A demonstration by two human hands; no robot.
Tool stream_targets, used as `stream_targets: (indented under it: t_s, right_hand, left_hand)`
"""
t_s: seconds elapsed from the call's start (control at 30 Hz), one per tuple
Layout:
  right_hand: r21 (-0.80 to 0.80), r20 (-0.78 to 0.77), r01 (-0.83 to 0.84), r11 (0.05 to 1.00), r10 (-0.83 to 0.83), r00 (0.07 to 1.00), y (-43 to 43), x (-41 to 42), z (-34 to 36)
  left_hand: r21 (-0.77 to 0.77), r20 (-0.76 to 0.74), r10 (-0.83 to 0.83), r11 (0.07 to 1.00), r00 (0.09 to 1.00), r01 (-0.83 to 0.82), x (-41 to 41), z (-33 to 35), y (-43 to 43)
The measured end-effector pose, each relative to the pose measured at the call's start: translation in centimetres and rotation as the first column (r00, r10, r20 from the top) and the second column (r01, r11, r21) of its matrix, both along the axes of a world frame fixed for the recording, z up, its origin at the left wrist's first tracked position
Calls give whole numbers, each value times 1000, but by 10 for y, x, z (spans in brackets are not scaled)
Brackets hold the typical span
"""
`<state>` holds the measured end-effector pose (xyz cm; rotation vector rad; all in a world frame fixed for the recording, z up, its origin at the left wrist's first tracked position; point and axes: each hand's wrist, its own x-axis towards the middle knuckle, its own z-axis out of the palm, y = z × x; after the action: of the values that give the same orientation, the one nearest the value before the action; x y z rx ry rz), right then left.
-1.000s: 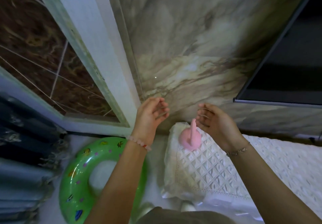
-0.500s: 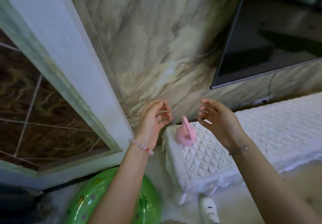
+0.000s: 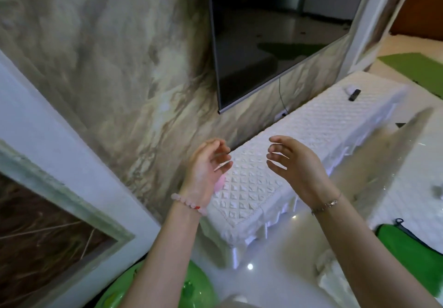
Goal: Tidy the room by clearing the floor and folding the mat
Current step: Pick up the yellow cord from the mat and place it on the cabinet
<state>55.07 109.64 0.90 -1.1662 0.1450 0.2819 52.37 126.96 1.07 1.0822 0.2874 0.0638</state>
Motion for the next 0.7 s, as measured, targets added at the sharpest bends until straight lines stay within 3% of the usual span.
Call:
stream_targets:
  t_s: [0.37, 0.7]
  right_hand:
    - [-7, -35, 288, 958, -288, 957, -136, -125, 5]
    - [22, -47, 553, 833, -551, 833, -228, -253, -1]
  left_hand:
    - [23, -29, -309, 951, 951, 310, -71, -1, -140]
    - [26, -46, -573, 818, 818, 575, -156, -3, -251]
